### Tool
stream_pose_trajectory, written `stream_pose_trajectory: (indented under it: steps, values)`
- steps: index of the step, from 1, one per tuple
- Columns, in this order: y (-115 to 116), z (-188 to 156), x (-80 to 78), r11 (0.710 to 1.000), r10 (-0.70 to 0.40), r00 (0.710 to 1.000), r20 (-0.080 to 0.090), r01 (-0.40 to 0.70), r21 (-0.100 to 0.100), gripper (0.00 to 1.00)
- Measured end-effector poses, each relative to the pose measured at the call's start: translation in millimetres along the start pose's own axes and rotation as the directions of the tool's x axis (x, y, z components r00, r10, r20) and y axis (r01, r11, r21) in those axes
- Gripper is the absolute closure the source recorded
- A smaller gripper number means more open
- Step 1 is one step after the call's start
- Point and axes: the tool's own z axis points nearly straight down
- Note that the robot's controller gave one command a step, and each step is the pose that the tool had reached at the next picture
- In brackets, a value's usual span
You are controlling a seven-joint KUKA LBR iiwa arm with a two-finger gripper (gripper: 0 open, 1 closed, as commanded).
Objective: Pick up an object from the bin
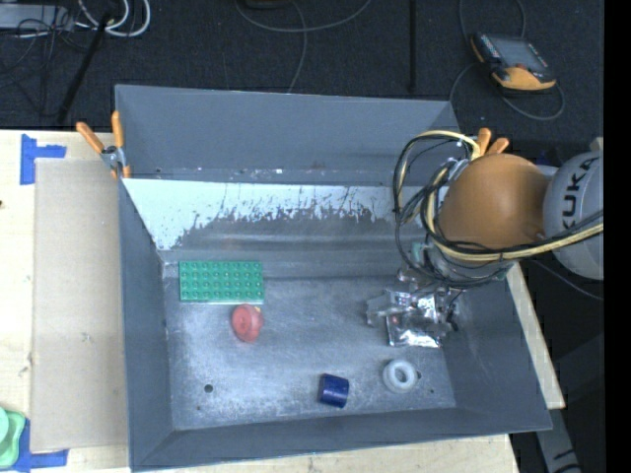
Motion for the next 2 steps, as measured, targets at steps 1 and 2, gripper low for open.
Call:
stream_pose_trajectory:
  steps: [1,2]
  values:
    - [-0.7,-1.5,0.3,1.000,0.006,1.000,0.002,-0.006,0.001,1.00]
    - [48.4,-114.4,2.1,1.000,-0.025,1.000,-0.001,0.025,0.006,1.00]
